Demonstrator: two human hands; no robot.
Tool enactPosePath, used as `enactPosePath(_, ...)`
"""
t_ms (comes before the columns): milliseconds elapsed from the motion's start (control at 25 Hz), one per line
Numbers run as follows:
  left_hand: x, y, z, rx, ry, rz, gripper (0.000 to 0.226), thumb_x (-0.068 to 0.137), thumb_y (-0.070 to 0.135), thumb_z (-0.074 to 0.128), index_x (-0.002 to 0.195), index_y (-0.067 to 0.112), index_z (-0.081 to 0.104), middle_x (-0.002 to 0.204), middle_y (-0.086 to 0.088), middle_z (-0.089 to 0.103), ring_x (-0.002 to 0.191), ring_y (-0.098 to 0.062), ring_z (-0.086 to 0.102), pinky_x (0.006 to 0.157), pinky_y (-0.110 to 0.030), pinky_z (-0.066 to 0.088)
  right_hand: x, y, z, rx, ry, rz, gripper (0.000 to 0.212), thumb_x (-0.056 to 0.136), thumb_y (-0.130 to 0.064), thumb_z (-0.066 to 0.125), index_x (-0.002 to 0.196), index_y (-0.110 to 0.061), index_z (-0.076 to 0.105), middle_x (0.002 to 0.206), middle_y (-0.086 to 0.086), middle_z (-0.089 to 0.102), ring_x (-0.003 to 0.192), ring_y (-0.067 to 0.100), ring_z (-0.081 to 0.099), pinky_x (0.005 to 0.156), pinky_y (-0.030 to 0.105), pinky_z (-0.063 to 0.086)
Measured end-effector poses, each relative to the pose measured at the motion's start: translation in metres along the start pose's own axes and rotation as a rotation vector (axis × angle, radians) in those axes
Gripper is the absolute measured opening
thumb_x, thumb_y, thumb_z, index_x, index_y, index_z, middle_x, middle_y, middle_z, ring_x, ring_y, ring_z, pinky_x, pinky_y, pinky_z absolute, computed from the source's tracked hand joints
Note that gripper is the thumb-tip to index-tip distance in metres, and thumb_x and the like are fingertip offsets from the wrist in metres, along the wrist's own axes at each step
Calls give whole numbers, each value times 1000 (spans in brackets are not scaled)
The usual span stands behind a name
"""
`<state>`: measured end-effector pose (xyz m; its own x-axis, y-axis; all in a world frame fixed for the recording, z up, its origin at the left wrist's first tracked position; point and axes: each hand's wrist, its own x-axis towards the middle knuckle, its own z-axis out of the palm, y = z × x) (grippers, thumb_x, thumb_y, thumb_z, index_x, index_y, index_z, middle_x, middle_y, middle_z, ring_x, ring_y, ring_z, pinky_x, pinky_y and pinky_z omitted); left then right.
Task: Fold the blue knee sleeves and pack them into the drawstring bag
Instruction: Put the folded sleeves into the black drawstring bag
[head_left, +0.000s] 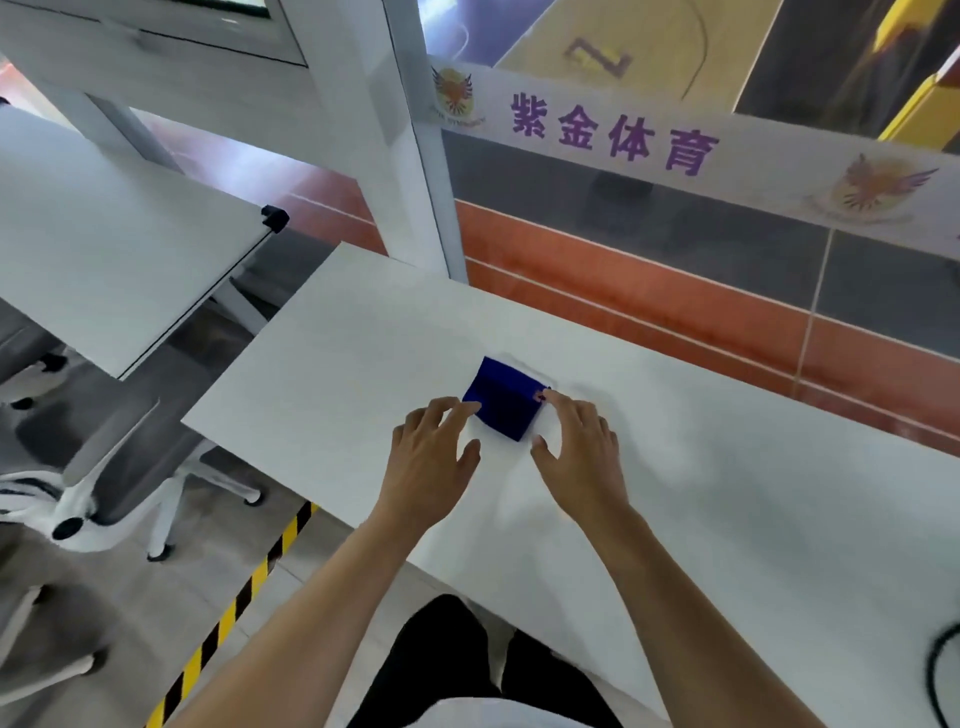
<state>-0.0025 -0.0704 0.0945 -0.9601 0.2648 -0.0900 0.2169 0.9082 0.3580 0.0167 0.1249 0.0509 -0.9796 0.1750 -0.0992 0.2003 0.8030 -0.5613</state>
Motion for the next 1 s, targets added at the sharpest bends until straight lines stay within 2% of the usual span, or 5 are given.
enactPosePath(360,114,-56,60,-66,-353,5,58,104,27,47,157,25,25,154,-1,42,126,-32,50,106,-43,39,61,-3,45,59,-129,314,56,96,-31,60,147,-25,37,137,6,57,120,30,57,101,43,46)
enactPosePath(520,140,-77,81,-135,-455,20,56,104,25,48,155,25,27,143,-8,52,120,-34,53,103,-44,42,79,-13,68,237,-145,530,54,98,-31,57,148,-29,37,138,-1,59,121,24,59,96,39,51)
enactPosePath(680,151,-84,86,-305,-466,-30,50,99,19,55,145,29,40,124,-6,62,110,-29,59,94,-40,47,89,-26,90,487,-58,722,63,100,-25,55,154,-40,26,140,-9,56,123,17,56,98,38,52)
enactPosePath(800,160,-84,86,-388,-464,-64,48,93,14,60,137,29,46,124,-2,64,112,-28,60,98,-45,50,90,-32,97,711,88,873,61,98,-23,58,149,-44,31,120,-6,61,115,19,60,97,45,55)
enactPosePath(1000,153,-80,85,-489,-569,-73,45,93,8,59,134,25,48,122,3,65,101,-16,61,83,-30,49,79,-31,89,886,178,1104,51,95,-30,66,141,-18,48,117,4,65,102,21,64,84,33,55)
